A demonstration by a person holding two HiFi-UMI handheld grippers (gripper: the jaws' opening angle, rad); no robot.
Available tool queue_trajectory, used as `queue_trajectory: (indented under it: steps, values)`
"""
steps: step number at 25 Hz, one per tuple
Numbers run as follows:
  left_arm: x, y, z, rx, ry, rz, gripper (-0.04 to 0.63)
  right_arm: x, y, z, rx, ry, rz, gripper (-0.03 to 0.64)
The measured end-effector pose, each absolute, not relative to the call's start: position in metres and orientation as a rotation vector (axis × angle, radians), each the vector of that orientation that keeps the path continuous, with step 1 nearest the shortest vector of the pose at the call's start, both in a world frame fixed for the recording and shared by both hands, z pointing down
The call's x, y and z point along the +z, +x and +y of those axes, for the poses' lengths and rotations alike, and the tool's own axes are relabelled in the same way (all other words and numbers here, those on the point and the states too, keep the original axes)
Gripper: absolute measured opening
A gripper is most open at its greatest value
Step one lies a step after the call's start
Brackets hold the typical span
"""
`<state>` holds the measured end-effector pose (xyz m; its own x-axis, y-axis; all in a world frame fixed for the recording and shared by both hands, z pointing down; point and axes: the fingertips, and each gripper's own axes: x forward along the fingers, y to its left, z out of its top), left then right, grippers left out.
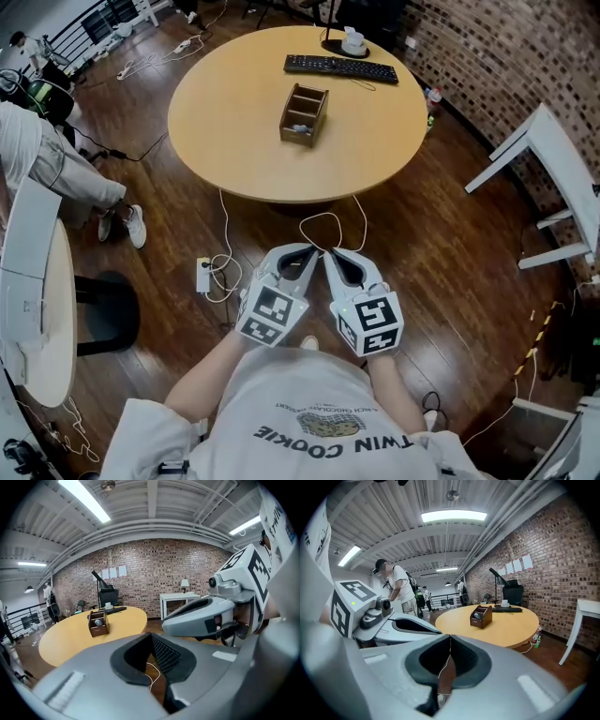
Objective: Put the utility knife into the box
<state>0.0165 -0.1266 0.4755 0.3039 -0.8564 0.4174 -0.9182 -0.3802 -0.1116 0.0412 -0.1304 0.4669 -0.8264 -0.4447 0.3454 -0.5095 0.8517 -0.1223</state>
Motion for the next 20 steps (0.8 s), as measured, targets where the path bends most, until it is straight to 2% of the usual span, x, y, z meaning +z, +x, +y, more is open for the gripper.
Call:
queue_trajectory:
  steps: [9,20]
  values:
    - [0.454,0.047,-0.076,0.522,2.344,-1.766,0.008,0.456,0.067,-0.081,0.306,0.667,-2.751,0.003]
    - [0.437,0.034,-0.006,0.444,2.257,-1.847,0.008,0.444,0.063,-0.017,0.374,0.676,-2.779,0.003]
